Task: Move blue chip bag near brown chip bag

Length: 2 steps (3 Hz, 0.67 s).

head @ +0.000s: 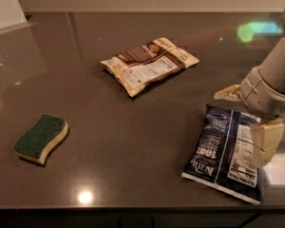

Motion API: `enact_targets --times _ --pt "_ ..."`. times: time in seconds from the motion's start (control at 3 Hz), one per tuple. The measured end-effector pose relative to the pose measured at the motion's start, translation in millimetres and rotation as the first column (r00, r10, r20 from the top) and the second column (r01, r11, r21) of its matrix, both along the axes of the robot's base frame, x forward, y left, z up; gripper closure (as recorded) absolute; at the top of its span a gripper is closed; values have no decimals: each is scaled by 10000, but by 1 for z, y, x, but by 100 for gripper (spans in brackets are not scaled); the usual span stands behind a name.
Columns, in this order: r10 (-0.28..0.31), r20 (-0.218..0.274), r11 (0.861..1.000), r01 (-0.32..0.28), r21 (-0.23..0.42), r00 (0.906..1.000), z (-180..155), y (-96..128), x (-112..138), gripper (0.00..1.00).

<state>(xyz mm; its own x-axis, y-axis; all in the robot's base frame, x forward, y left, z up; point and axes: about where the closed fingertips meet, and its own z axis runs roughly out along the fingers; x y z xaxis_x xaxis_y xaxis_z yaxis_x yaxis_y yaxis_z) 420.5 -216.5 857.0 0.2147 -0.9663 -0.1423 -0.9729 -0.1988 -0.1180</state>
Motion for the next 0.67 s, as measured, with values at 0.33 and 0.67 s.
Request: enact_targets --times 0.33,0.67 --pt "14 -93 9994 -17 -360 10000 0 -1 0 21" --pt "-18 -107 9977 11 -683 9999 5 -5 1 44"
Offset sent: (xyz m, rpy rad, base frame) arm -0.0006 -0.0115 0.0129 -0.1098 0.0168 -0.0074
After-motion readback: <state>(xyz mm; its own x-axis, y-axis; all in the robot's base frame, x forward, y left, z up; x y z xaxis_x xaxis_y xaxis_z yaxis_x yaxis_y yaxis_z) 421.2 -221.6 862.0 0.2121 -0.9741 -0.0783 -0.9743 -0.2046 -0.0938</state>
